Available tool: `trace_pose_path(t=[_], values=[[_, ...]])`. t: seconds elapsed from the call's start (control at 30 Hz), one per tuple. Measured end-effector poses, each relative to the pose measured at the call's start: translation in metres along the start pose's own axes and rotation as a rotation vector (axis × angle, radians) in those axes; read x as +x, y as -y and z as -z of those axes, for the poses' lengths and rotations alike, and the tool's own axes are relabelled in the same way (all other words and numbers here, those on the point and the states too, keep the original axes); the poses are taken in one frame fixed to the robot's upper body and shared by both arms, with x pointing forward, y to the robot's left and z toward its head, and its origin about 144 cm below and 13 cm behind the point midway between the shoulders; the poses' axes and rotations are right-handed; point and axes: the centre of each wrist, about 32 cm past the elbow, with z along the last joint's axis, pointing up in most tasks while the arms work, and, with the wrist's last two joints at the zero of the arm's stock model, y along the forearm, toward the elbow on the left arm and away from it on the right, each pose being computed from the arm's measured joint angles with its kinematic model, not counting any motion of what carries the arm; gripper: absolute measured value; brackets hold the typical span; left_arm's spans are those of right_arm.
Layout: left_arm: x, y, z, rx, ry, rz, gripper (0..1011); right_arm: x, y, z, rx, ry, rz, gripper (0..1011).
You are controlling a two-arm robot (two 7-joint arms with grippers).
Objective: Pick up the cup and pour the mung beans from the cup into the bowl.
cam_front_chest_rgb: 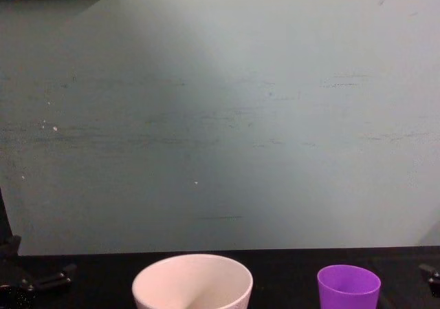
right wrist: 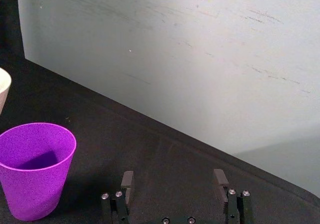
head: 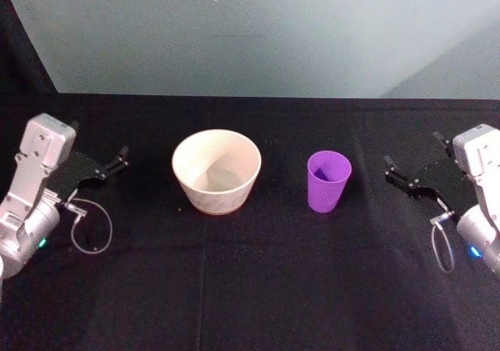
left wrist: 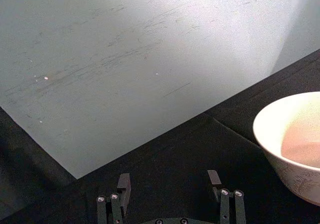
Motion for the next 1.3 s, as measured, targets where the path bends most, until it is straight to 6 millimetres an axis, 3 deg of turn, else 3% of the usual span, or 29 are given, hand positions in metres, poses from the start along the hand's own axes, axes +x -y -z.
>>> trace_pose_path(t=[0.4,0.83,0.97,1.3], values=[[0.000,0.000,0.000,0.000,0.000,0.000,1000,-0.008,0.010,0.002,-0.009,0.011,-0.039,1003],[0.000,0.000,0.000,0.000,0.000,0.000,1000,-0.045,0.036,0.010,-0.002,-0.033,-0.192,1003],[0.000,0.000,0.000,0.000,0.000,0.000,1000,-0.052,0.033,0.011,0.013,-0.078,-0.204,1003],[0.000,0.000,0.000,0.000,0.000,0.000,1000,-0.064,0.003,0.007,0.030,-0.196,-0.200,1003]])
